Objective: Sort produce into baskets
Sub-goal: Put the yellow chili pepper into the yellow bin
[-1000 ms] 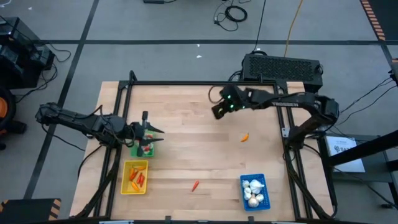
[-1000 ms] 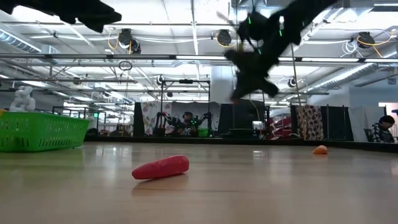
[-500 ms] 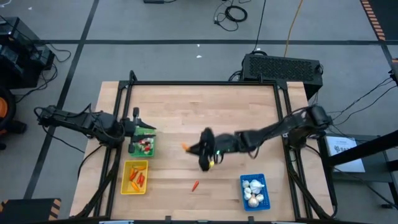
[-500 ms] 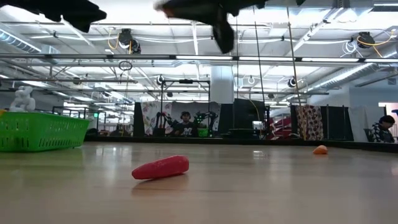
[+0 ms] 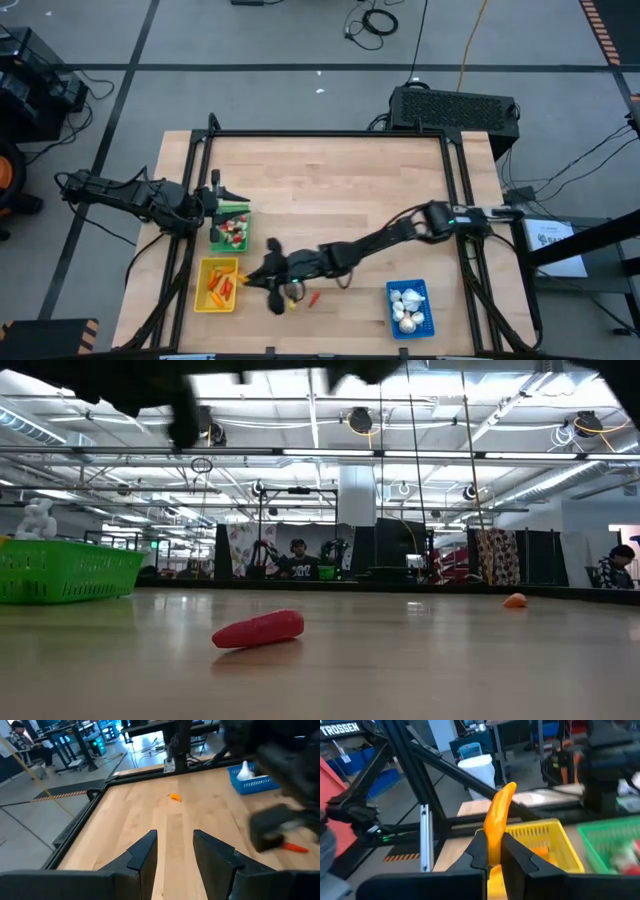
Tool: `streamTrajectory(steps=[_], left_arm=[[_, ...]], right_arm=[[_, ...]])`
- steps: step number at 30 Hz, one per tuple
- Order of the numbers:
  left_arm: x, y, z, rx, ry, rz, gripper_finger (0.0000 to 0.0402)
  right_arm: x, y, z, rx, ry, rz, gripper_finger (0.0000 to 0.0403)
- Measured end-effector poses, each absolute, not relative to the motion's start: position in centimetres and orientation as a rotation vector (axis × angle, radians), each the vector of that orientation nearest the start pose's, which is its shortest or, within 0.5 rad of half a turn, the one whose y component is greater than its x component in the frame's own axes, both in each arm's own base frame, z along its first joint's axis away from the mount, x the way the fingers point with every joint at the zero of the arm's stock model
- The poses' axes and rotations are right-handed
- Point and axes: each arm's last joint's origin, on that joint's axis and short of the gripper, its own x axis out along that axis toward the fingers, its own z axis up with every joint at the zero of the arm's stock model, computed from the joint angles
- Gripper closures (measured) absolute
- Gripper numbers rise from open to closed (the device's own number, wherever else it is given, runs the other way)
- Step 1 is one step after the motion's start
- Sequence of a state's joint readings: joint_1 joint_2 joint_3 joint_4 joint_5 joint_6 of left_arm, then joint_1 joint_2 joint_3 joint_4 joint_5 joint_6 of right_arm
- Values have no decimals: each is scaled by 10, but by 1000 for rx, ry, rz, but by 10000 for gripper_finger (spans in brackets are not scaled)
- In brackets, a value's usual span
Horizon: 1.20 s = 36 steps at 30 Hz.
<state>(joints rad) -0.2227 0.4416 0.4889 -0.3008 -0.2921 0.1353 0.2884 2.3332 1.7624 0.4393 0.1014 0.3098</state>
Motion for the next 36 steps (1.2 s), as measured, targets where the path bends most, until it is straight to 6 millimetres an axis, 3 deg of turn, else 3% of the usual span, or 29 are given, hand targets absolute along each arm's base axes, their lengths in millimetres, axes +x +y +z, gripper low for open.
streamTrajectory(steps=[6,12,17,36], left_arm=[[115,-17,264,194,252,65,267],[115,-17,264,192,246,66,267],[115,-17,264,192,244,66,267],[115,-17,265,199,244,65,267]], right_arm=[[561,155,187,183,121,165,379],[587,156,172,154,45,162,365],[591,152,153,187,49,149,361],[591,152,155,192,38,151,359]])
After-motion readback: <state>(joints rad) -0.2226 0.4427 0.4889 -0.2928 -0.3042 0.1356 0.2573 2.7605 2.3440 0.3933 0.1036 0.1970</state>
